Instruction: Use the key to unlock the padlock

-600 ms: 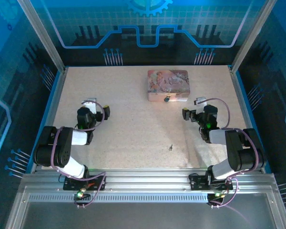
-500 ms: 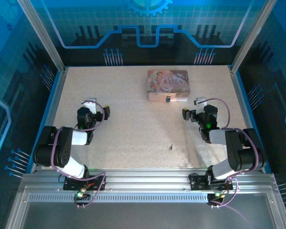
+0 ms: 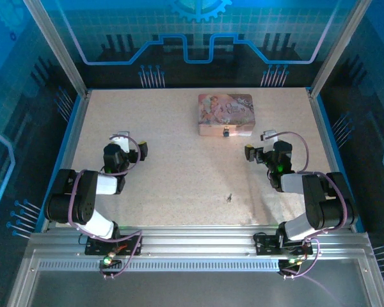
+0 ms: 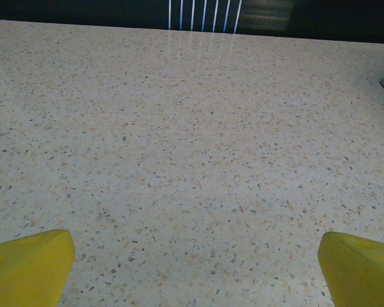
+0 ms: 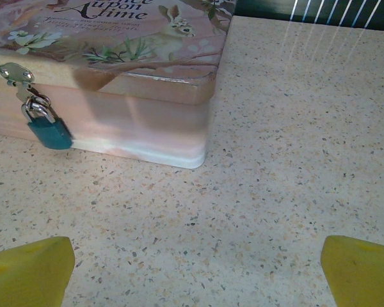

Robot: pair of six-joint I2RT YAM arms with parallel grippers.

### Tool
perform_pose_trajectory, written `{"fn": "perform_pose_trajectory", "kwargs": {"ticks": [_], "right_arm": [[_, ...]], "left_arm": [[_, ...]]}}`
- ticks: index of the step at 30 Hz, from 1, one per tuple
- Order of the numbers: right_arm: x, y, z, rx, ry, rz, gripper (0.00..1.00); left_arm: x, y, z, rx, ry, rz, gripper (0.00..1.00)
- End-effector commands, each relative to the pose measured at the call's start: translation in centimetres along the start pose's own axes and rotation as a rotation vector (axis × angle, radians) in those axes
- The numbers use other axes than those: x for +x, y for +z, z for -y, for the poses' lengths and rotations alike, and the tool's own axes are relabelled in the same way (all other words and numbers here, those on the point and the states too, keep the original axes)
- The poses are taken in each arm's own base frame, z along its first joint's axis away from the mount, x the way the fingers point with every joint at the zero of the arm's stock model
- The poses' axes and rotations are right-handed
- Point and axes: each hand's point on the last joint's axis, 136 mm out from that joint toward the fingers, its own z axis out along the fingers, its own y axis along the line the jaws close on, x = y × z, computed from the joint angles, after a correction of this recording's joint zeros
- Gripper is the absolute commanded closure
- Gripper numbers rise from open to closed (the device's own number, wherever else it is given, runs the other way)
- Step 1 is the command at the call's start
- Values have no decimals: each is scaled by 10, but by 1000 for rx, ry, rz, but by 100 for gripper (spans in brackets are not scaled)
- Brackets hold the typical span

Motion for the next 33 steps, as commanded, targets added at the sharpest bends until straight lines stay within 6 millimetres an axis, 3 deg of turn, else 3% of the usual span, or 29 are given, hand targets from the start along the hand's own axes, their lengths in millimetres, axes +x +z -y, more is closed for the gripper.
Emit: {"fn": "perform_pose_trajectory", "kwargs": {"ticks": [1, 17, 27, 33], "right_arm": [[-11, 2, 4, -2, -5, 31, 0], [-11, 1, 7, 2, 9, 35, 0], [-33, -22, 14, 38, 39, 39, 0], [-48, -30, 4, -40, 136, -19, 0]], "left_arm": [[-6, 2, 7, 33, 5, 13, 1], [-10, -6, -3, -19, -16, 69, 1], [-49, -32, 1, -32, -21, 81, 1], [-76, -40, 6, -35, -232, -52, 1]]}}
